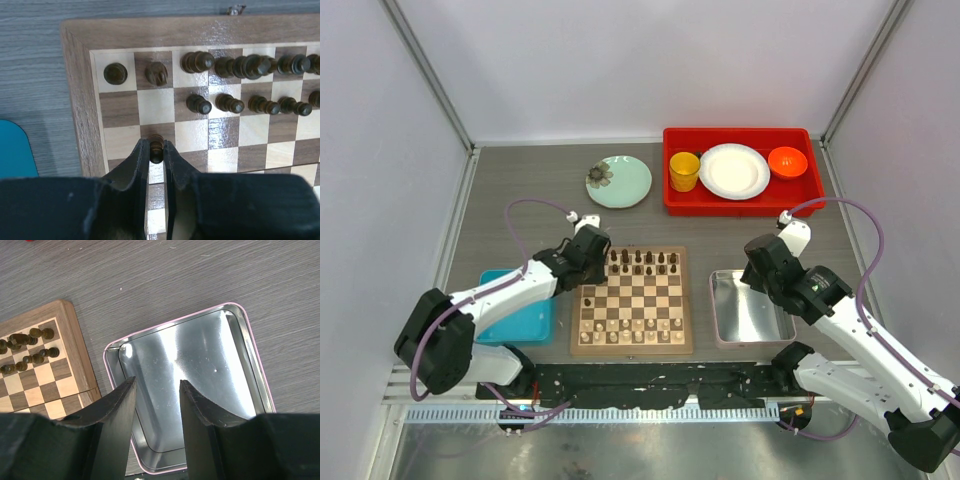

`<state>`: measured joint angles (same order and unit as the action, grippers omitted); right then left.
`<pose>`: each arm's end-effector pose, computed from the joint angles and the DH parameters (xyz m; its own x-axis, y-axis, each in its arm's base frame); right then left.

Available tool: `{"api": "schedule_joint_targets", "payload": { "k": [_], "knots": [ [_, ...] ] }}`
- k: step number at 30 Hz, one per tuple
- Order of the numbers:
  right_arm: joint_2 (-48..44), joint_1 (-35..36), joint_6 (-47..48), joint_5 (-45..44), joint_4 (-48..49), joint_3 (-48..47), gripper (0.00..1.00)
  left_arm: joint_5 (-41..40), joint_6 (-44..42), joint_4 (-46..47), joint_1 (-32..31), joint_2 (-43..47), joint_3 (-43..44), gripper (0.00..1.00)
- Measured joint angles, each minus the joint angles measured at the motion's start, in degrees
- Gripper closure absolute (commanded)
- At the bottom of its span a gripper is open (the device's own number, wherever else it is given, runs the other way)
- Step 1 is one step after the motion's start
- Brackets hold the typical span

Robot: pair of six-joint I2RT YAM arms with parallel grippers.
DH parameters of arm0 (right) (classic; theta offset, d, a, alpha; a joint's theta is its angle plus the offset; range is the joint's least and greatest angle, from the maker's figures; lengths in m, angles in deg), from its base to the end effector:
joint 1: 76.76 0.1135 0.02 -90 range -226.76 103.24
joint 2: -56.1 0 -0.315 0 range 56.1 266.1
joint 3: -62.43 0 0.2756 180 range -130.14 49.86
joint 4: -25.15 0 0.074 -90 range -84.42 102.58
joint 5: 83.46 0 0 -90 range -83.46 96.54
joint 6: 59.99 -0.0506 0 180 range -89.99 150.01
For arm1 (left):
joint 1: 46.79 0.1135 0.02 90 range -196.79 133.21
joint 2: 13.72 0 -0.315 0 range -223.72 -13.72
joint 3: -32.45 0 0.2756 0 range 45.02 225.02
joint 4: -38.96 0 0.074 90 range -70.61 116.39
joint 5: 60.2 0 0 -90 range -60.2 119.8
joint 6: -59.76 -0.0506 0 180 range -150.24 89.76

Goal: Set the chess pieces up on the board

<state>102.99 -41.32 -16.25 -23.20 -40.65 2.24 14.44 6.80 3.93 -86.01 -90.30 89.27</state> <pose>0.1325 0.0635 0.3133 -0.6329 0.3196 -0.7052 0.2890 0.9425 0.1677 0.2231 -0.1648 0.2264 -0.8013 -0.0958 -0.5906 0.0109 0.9846 -0.1746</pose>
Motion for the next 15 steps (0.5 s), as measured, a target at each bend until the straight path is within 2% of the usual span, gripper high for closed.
{"api": "schedule_joint_targets", "payload": {
  "k": [15],
  "knots": [
    [0.00, 0.00, 0.42, -0.39, -1.25, -0.07, 0.55, 1.22, -0.33, 3.85, 2.23, -3.96, 1.84, 0.88]
  ]
}}
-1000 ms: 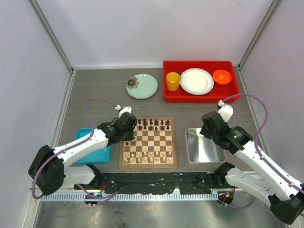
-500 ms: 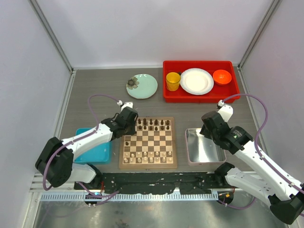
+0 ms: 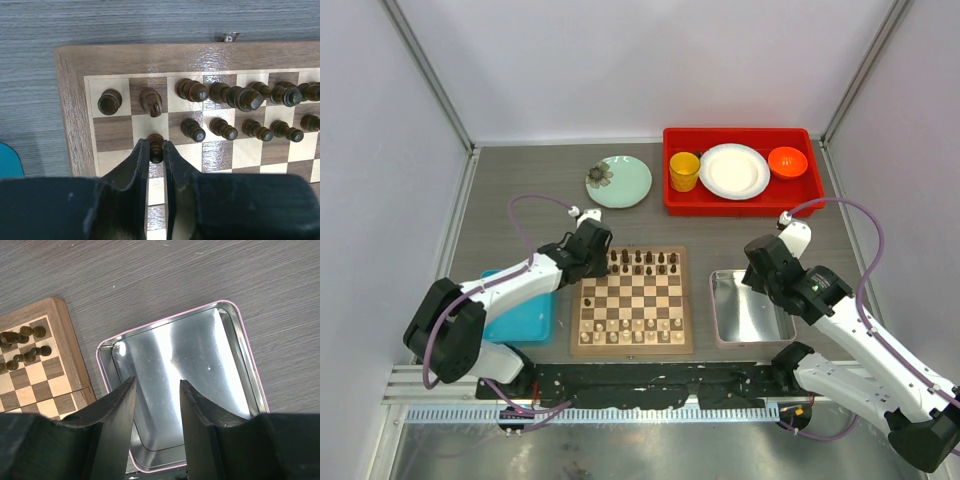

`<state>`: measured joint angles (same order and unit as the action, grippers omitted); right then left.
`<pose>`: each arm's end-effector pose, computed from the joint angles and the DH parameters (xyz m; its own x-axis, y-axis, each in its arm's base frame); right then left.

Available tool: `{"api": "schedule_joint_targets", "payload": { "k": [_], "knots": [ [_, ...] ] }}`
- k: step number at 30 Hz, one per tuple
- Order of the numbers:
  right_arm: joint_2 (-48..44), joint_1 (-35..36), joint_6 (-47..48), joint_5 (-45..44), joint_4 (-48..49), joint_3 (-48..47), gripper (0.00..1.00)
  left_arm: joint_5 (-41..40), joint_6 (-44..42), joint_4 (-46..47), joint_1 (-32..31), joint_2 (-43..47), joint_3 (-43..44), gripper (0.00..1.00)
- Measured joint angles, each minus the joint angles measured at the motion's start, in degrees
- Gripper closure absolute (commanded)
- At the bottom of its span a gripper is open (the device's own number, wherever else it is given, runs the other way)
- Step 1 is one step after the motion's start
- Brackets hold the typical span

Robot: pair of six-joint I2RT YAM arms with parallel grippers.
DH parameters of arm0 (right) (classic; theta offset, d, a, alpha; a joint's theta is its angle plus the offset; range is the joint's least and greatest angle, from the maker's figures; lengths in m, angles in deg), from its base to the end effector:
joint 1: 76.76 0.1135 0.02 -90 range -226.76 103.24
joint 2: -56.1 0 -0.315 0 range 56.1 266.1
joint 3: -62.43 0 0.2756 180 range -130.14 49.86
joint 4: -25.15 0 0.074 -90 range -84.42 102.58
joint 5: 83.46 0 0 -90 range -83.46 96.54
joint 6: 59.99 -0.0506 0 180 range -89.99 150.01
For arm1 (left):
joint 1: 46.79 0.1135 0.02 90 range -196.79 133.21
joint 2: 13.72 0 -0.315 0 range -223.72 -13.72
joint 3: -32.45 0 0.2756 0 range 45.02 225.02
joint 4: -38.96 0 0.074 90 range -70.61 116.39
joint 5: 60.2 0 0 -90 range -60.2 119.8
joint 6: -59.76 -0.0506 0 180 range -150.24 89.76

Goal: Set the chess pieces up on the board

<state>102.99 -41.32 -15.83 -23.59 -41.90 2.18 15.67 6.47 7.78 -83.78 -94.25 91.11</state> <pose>0.1309 0.0620 0.3122 -0.6434 0.3036 -0.7027 0.2903 0.9462 0.1430 0.2454 -0.1694 0.2232 -0.7904 -0.1303 -0.5985 -0.0078 0.9792 -0.2029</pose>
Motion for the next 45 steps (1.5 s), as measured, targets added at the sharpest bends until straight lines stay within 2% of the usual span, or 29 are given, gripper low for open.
{"api": "schedule_joint_targets", "payload": {
  "k": [15, 25, 38, 40, 45],
  "knots": [
    [0.00, 0.00, 0.24, -0.26, -0.28, 0.00, 0.54, -0.90, -1.20, 0.02, 0.00, -1.40, 0.68, 0.87],
    [0.00, 0.00, 0.24, -0.26, -0.44, 0.00, 0.55, -0.90, -1.29, 0.00, 0.00, -1.51, 0.72, 0.71],
    [0.00, 0.00, 0.24, -0.26, -0.44, 0.00, 0.55, -1.11, -1.33, -0.22, 0.00, -1.09, 0.72, 0.66],
    [0.00, 0.00, 0.22, -0.26, -0.44, 0.00, 0.55, -1.20, -1.27, -0.94, 0.00, 0.11, 0.72, 0.61],
    [0.00, 0.00, 0.24, -0.26, -0.44, 0.00, 0.54, -3.04, -0.57, -4.44, 0.00, 6.10, 0.74, 0.57]
  ]
}}
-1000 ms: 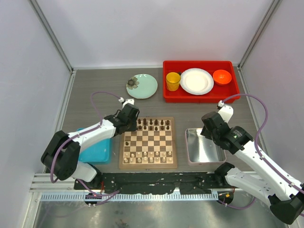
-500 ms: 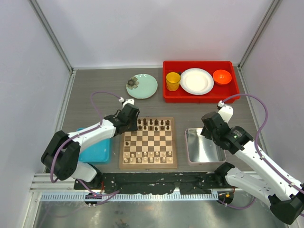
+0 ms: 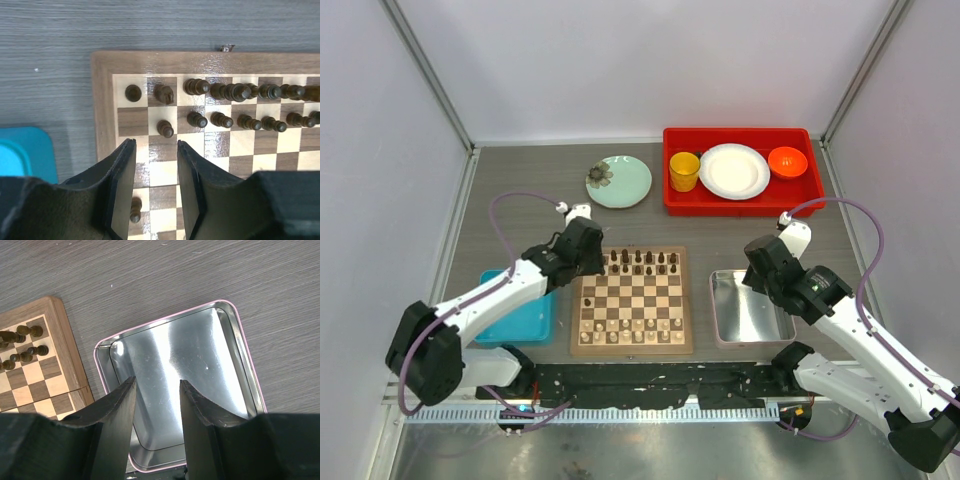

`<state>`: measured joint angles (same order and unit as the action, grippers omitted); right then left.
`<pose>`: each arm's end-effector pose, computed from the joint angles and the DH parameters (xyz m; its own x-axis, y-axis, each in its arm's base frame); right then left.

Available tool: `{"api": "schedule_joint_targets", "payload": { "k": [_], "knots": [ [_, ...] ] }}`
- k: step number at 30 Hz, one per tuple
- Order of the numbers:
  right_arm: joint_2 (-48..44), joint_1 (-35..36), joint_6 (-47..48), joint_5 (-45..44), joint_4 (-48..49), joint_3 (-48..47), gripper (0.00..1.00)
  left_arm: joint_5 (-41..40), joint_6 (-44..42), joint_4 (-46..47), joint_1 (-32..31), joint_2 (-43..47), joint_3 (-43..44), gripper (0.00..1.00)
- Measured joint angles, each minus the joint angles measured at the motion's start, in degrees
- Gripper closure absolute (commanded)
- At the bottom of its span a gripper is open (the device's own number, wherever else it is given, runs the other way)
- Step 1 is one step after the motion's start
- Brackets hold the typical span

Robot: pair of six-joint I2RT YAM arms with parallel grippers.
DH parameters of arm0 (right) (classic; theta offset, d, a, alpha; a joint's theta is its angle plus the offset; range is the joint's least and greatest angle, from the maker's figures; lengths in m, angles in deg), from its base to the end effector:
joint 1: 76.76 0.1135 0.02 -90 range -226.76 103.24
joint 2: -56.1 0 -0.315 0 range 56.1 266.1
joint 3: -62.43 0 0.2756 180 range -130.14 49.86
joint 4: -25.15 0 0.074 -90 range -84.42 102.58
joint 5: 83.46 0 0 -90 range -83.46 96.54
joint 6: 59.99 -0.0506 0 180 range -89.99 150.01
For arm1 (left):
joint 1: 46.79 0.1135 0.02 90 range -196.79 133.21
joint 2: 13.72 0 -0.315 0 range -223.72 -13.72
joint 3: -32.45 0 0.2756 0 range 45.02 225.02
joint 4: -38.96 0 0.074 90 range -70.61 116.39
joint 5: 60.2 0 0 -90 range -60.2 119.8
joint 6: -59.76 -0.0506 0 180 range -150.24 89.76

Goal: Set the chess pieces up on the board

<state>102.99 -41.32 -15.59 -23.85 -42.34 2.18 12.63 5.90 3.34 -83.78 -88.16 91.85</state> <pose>0.1304 0.0614 0.3118 -0.6467 0.2962 -0.7029 0.2907 0.9477 0.1318 0.2320 -0.1561 0.2508 -0.7498 -0.1407 -0.6466 -0.0208 0.9817 -0.1895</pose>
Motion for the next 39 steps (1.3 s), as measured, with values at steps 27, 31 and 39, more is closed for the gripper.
{"api": "schedule_joint_targets", "payload": {
  "k": [27, 31, 39],
  "knots": [
    [0.00, 0.00, 0.24, 0.04, 0.50, 0.00, 0.54, 4.55, 5.70, -11.85, -1.53, 13.31, -8.83, 0.60],
    [0.00, 0.00, 0.24, 0.04, 0.50, 0.00, 0.54, 5.01, 5.68, -11.26, -1.99, 11.58, -9.03, 0.62],
    [0.00, 0.00, 0.42, 0.04, 0.55, 0.00, 0.55, 5.22, 5.64, -10.05, -3.26, 8.72, -9.16, 0.72]
  ]
}}
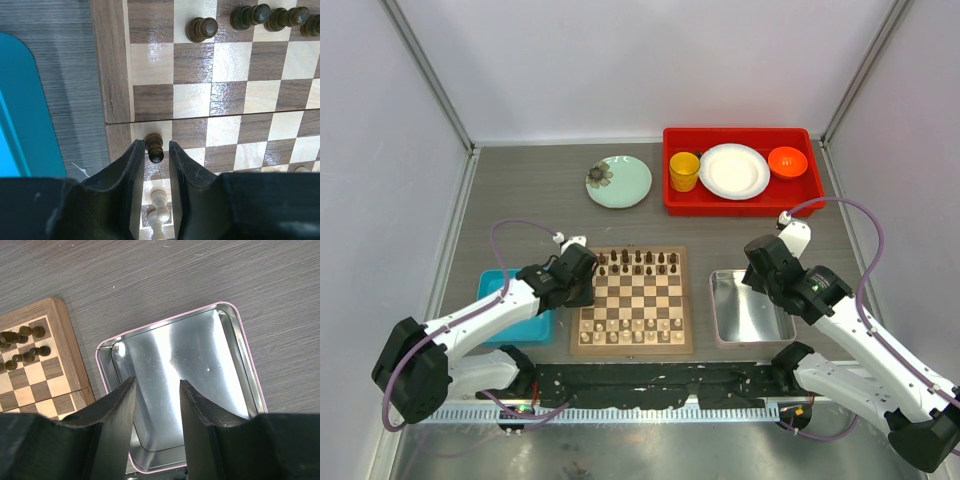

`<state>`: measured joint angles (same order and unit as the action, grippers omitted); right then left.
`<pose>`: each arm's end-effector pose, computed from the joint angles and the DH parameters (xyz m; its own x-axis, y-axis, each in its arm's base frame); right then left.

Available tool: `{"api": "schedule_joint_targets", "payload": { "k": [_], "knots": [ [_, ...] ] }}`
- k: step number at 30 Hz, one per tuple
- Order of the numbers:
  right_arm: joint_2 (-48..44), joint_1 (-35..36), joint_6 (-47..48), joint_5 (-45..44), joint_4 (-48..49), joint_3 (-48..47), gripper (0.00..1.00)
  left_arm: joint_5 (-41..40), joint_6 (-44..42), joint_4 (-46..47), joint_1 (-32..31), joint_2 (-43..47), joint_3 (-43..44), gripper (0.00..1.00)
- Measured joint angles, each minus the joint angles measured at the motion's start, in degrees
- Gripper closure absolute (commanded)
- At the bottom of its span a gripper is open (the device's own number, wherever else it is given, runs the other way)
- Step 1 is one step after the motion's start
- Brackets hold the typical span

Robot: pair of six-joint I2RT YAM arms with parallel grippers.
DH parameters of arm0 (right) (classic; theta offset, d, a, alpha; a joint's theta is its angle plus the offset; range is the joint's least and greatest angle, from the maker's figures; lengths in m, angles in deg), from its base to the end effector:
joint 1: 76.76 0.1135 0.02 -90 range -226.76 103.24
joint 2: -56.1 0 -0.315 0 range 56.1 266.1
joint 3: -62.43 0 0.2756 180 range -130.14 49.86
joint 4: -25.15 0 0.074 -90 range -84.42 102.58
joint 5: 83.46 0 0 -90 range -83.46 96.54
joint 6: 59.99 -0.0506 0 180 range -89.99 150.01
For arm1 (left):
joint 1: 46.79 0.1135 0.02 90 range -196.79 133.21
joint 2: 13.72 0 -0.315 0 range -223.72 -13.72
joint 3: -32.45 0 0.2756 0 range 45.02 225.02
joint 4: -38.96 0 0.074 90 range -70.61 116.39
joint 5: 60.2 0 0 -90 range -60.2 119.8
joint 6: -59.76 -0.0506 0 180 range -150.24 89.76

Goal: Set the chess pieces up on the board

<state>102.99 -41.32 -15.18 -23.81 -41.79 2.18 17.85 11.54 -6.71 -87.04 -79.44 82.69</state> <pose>0.1311 0.0619 0.3125 -0.6436 0.2934 -0.7069 0.2847 0.9491 0.1346 0.1714 -0.1314 0.2189 -0.8689 -0.1185 -0.4807 -0.0309 0.9820 -0.1862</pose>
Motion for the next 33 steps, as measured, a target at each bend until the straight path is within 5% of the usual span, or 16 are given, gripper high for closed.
{"api": "schedule_joint_targets", "payload": {
  "k": [14, 33],
  "knots": [
    [0.00, 0.00, 0.00, 0.00, 0.11, 0.00, 0.55, -0.61, -0.20, 0.63, -0.24, -0.50, 0.00, 0.85],
    [0.00, 0.00, 0.04, 0.00, 0.13, 0.00, 0.55, -6.84, -5.07, 5.51, 3.19, -10.32, 9.88, 0.88]
  ]
}}
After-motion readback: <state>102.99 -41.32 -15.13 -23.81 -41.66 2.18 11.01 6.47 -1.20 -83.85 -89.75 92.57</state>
